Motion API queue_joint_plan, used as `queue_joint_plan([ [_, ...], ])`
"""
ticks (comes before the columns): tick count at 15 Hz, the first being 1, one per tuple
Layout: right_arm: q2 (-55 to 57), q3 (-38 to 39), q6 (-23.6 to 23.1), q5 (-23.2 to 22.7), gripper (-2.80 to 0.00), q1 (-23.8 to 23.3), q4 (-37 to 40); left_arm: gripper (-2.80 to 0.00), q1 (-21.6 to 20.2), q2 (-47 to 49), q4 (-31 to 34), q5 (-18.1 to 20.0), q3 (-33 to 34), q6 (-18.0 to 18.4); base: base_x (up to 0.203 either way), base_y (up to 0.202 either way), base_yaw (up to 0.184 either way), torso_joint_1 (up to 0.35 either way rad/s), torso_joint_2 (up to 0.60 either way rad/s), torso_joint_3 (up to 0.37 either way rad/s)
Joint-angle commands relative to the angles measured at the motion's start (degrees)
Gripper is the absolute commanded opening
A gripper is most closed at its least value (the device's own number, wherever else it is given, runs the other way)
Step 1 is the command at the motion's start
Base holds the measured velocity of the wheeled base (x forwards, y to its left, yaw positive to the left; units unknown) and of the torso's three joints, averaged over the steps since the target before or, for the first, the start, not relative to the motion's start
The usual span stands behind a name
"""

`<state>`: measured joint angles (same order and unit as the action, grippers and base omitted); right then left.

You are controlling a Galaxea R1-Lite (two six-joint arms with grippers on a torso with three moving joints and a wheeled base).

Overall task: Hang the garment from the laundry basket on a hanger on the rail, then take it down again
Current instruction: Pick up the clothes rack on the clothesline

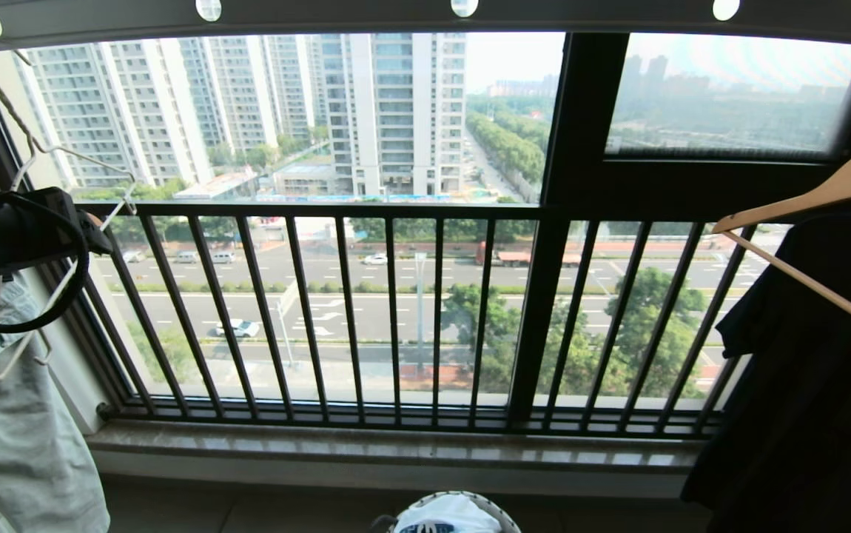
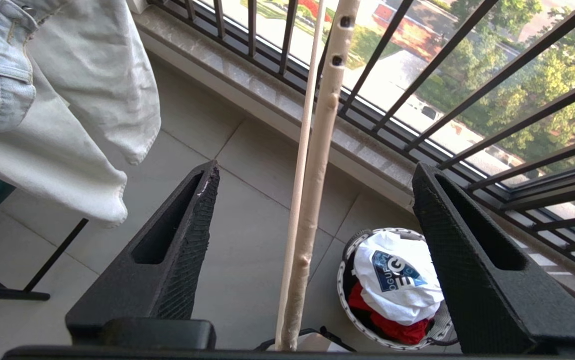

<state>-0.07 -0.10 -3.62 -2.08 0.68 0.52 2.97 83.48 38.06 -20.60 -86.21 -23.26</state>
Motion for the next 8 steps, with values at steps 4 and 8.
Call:
queue_joint_plan([
  [4,0.1,0.0,-0.1,0.0,-2.8,0.0,0.1,-2.8,0.0,-0.4,0.3,-0.2,0.0,-0.1,0.0,0.0,0.0,0.0,0.0,0.0],
  [8,0.1,0.0,-0.1,0.0,-2.8,0.0,0.0,-2.8,0.0,-0.3,0.3,-3.0,0.0,-0.1,0.0,0.0,0.0,0.0,0.0,0.0],
])
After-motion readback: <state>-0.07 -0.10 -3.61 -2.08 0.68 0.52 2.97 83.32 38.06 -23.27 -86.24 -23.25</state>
